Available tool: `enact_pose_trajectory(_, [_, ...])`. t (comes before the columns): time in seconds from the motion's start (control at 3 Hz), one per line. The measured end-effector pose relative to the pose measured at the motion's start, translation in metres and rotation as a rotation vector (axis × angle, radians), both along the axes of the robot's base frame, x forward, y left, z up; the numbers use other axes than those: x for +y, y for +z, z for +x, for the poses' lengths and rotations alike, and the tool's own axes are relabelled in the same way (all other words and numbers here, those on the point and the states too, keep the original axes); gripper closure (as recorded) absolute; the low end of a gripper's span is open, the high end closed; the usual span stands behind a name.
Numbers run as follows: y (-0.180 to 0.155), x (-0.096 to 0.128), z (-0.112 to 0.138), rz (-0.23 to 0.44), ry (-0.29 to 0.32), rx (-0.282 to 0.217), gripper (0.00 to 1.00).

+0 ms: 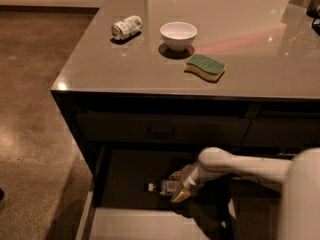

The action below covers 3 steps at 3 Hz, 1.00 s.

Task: Pick blue plastic bottle from middle drawer and place on counter

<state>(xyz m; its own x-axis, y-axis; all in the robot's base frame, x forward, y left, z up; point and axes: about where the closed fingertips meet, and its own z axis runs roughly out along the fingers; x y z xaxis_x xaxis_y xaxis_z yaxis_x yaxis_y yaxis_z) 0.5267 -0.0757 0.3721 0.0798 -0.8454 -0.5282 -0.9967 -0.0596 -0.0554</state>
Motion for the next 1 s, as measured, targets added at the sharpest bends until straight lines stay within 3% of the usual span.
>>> enact_pose_trajectory(0.33, [0.039,0.000,-0.008,0.180,0.008,-0.059,0.88])
enact_pose_trajectory(0.67, [0.101,-0.014,-0.025,0.293,0.020,-0.179,1.00])
enact_pose_trajectory(1.0, [0.162,-0.032,-0.049,0.296,0.014,-0.283,1.00])
